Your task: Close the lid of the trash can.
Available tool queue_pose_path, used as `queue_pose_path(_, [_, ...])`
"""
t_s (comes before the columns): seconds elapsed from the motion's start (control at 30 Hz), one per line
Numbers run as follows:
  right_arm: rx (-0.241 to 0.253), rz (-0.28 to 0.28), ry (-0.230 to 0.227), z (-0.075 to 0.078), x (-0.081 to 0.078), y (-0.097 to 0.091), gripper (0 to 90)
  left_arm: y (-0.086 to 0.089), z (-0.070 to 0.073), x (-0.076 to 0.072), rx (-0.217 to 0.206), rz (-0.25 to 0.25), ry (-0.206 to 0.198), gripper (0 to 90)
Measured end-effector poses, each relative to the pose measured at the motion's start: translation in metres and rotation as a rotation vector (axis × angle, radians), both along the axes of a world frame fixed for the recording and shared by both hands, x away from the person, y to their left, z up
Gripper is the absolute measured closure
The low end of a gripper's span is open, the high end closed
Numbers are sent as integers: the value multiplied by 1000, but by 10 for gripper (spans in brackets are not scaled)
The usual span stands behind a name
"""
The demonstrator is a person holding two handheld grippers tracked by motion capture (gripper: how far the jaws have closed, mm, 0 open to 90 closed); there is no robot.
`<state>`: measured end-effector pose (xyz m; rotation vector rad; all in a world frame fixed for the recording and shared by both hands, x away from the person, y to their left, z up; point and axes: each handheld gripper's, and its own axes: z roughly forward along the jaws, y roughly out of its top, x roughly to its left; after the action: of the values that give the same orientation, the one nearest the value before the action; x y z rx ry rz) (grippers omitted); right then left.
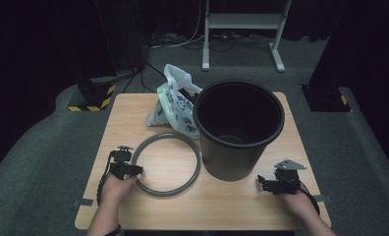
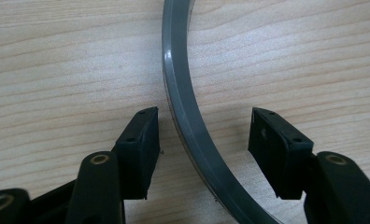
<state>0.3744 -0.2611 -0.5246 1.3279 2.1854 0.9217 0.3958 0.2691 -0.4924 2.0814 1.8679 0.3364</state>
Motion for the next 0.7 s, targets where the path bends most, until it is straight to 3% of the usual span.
queue_pose_path(0.03, [1,4,-1,0,0,0,113,-4,1,5,35,-12,38,428])
queue_pose_path(0.07, [1,4,-1,0,0,0,113,-4,1,5,35,-12,38,427])
queue_pose_path(0.1, [3,4,2,0,1,1,111,-5,3,10,44,-12,75,427])
queue_pose_path(0.13, [3,4,2,0,1,1,111,-5,3,10,44,-12,75,427])
queue_pose_path(0.17, [3,7,1,0,1,1,111,-6,4,15,49,-17,110,429])
queue_pose_path(0.2, [3,7,1,0,1,1,111,-6,4,15,49,-17,110,433])
queue_pose_path(0.27, [5,11,4,0,1,2,110,-7,5,23,55,-20,162,439])
queue_pose_path(0.3, [4,12,3,0,2,3,110,-7,5,23,55,-20,162,444])
queue_pose_path(0.43, [2,17,1,0,2,3,110,-7,7,35,73,-27,246,458])
queue_pose_path(0.53, [2,17,1,0,2,3,110,-6,8,39,63,-14,273,498])
queue_pose_path(0.57, [2,18,1,0,2,3,110,-4,9,43,62,-11,303,502])
queue_pose_path(0.63, [2,19,1,0,2,3,110,-4,9,46,58,-8,309,513])
queue_pose_path(0.7, [2,20,1,0,2,3,110,-4,9,54,56,-6,350,524])
